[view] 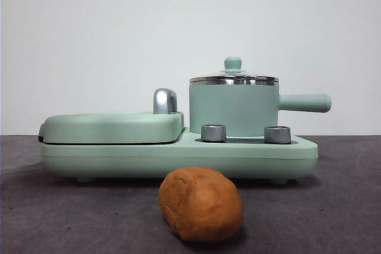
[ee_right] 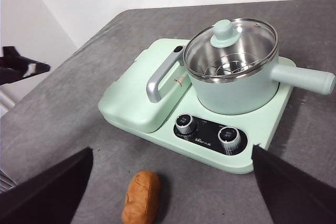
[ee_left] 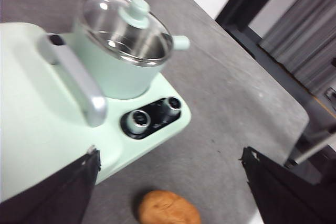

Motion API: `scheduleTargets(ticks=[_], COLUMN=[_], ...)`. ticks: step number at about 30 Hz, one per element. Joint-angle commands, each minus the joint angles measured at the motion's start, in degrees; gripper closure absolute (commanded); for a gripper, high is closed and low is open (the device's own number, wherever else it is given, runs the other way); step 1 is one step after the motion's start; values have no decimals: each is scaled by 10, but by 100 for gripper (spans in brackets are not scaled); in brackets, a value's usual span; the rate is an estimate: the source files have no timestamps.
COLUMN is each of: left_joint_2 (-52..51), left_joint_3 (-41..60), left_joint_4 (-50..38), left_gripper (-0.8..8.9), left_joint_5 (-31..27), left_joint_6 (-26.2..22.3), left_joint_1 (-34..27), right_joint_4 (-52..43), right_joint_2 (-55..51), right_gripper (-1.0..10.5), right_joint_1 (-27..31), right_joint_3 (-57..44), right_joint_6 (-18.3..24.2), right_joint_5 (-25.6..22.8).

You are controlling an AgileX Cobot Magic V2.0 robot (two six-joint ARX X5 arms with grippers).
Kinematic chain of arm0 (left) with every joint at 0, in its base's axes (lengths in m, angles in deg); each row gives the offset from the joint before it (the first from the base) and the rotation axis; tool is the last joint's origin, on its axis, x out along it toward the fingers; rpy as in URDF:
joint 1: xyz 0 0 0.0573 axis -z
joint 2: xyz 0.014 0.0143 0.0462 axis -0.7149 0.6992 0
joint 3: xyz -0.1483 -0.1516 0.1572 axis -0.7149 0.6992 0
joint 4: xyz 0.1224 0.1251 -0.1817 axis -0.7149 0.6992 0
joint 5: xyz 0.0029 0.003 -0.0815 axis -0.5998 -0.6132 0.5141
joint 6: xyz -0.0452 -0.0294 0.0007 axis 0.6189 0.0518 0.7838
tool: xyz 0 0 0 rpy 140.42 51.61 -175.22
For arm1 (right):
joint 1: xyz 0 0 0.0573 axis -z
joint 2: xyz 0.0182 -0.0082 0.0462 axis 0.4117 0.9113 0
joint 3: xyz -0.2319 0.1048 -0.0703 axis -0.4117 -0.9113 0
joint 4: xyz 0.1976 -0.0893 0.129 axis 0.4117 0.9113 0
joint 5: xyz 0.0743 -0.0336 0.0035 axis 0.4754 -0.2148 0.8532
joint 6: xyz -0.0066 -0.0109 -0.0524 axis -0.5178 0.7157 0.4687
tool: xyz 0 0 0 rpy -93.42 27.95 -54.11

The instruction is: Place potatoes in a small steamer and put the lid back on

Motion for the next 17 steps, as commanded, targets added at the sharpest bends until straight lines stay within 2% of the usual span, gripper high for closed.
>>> scheduleTargets(ticks=[1,9,13,17], left_joint_2=[42,200,294,384], left_joint_3=[-37,-162,-259,-370], left_joint_4=[-16,-19,-11,35], left_gripper=[370,371,371,371], left_joint_5=[1,-15,-35,-63], left_joint_6=[8,7,0,-22], left_joint_1=[21,83,110,133], right_joint_4=[-2,-4,-4,-4], right_joint_2=[3,3,3,3], right_gripper=[458,458,458,458], right_joint_1=[0,0,0,0], right_joint_3=[9,9,9,9], right_joint_6=[0,0,0,0], right_joint_5=[1,1,1,1])
